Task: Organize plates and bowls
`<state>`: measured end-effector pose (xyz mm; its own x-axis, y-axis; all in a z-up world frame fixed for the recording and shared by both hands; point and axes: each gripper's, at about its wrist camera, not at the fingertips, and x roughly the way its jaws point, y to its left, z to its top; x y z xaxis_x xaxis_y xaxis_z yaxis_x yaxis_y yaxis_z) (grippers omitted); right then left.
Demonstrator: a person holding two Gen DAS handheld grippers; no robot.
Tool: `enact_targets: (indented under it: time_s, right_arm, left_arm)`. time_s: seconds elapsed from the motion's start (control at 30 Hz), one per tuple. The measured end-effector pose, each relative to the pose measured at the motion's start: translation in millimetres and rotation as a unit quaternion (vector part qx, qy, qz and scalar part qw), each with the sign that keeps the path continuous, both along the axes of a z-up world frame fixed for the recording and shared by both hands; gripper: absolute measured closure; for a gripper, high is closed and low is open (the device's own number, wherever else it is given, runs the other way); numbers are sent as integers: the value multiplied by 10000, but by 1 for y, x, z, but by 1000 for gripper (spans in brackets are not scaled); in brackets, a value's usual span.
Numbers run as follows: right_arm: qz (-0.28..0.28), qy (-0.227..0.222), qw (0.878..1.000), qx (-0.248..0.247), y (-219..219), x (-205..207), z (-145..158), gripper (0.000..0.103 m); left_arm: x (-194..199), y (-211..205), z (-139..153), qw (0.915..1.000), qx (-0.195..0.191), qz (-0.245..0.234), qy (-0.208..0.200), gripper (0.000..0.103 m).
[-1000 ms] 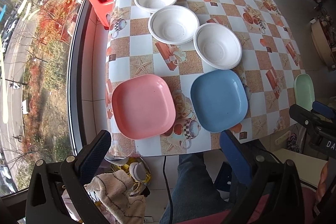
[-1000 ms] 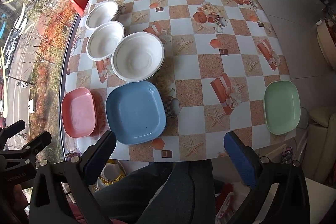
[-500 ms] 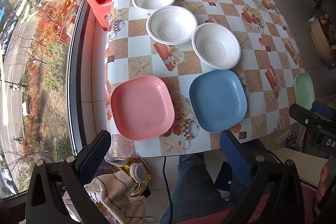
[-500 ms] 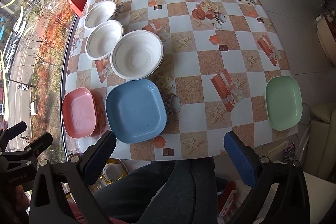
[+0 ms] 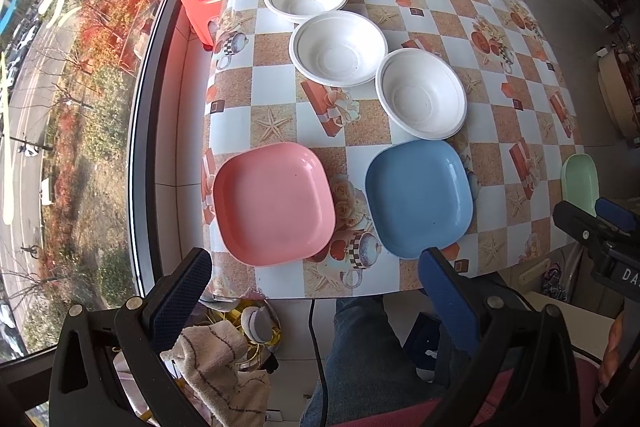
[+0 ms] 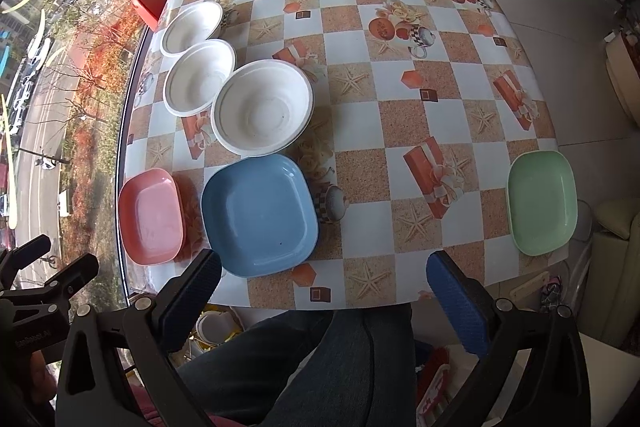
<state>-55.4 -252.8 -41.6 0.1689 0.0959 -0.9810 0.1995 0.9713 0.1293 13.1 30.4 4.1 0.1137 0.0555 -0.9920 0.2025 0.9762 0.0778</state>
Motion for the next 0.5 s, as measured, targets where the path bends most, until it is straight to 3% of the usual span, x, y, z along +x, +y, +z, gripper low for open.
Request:
enact_targets:
  time_s: [0.5]
  right_arm:
    - [380,131,9991,-118,-17,25,-3,0]
  left_arm:
    - [13,-25,-7,9996,-154,206,63,0]
